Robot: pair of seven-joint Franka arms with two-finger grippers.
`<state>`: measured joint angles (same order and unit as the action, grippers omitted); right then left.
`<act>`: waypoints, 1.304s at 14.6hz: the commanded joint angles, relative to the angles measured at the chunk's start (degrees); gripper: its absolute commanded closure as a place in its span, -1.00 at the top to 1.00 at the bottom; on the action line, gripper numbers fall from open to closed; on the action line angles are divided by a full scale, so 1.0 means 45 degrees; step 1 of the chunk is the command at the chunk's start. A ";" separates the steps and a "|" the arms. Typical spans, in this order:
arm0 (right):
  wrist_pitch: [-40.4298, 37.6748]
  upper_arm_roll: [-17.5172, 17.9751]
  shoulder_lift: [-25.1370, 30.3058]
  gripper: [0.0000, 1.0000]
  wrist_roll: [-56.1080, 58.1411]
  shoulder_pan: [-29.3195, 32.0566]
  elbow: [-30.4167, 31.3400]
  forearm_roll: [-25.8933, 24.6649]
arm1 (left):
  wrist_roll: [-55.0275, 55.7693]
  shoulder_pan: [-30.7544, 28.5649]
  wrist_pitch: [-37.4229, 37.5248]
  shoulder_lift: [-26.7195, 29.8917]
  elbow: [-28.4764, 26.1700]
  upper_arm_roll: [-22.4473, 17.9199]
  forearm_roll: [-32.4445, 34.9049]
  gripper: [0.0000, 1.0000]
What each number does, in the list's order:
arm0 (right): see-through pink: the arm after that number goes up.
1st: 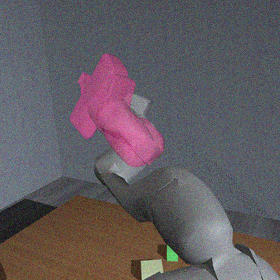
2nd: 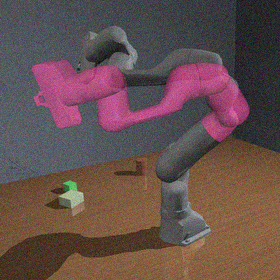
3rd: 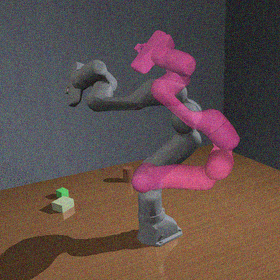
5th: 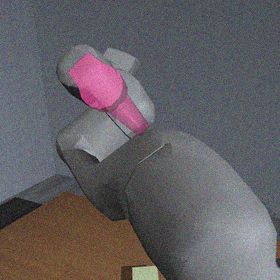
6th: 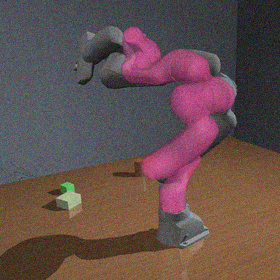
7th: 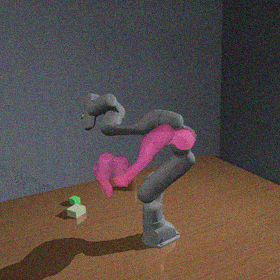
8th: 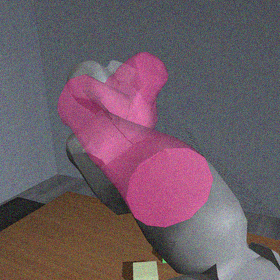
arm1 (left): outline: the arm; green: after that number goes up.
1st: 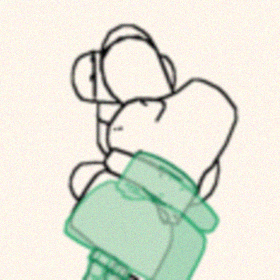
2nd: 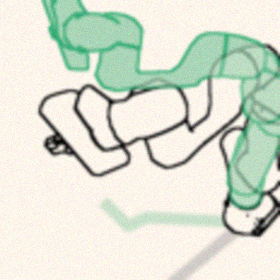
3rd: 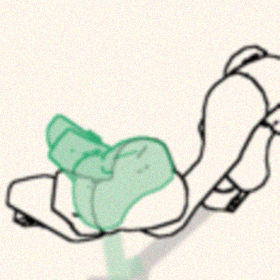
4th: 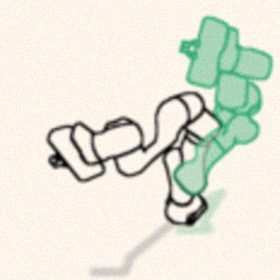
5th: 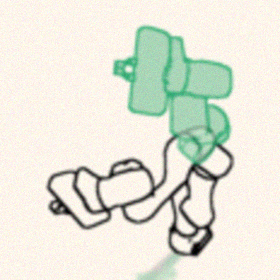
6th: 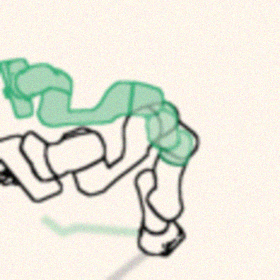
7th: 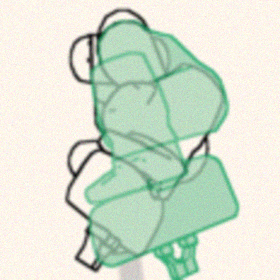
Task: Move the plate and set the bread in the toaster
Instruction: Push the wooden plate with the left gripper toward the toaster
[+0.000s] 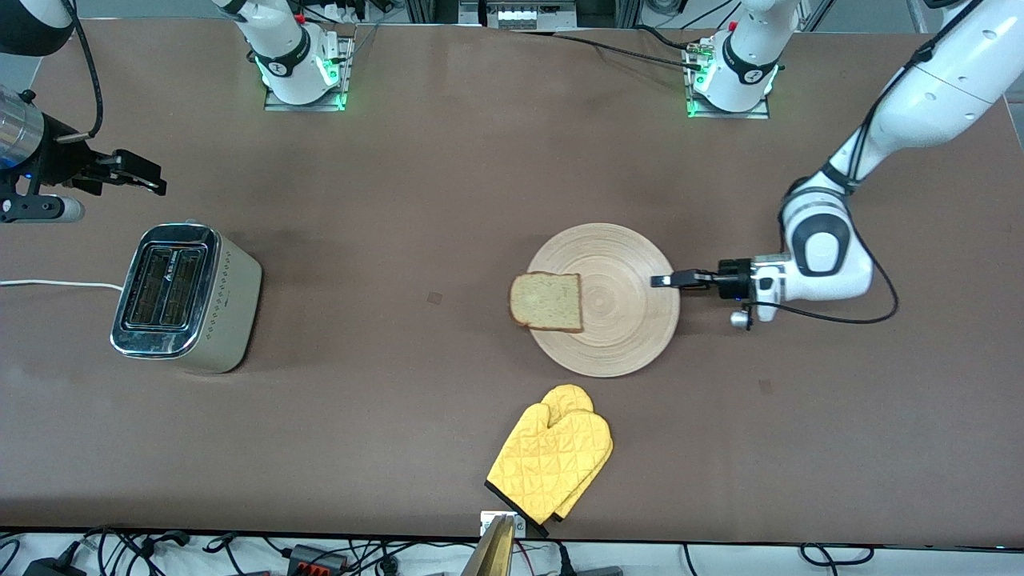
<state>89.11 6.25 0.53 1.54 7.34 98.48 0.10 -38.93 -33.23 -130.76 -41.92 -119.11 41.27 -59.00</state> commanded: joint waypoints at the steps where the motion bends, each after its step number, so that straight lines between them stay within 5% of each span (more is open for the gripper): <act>1: -0.0328 0.0076 -0.0099 1.00 0.0224 0.0069 -0.0283 0.0193 | -0.0875 0.1652 -0.1483 0.0037 -0.0056 0.0498 -0.1530 -0.98; 5: -0.0329 0.0076 -0.0197 1.00 0.0224 0.0089 -0.0283 0.0193 | -0.3763 0.4217 -0.2153 -0.0584 0.0393 0.0361 -0.5670 -0.99; 13: -0.0348 0.0076 -0.0275 1.00 0.0224 0.0089 -0.0283 0.0193 | -0.5743 0.5646 -0.3149 -0.2053 0.0999 -0.0069 -0.6925 -0.98; 14: -0.0406 0.0076 -0.0275 1.00 0.0224 0.0069 -0.0283 0.0193 | -0.5743 0.5608 -0.3149 -0.2053 0.1019 -0.0069 -0.7004 -0.63; 16: -0.0582 0.0076 -0.0275 1.00 0.0205 0.0069 -0.0283 0.0329 | -0.5820 0.5413 -0.3149 -0.1995 0.0981 -0.0069 -0.7083 0.99; 19: -0.0621 0.0076 -0.0294 1.00 0.0205 0.0069 -0.0283 0.0408 | -0.7241 0.4458 -0.2993 -0.1760 0.0804 -0.0069 -0.7006 1.00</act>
<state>87.72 6.26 -0.36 1.62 7.33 98.46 1.03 -65.93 -10.35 -144.26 -50.69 -115.18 41.03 -88.97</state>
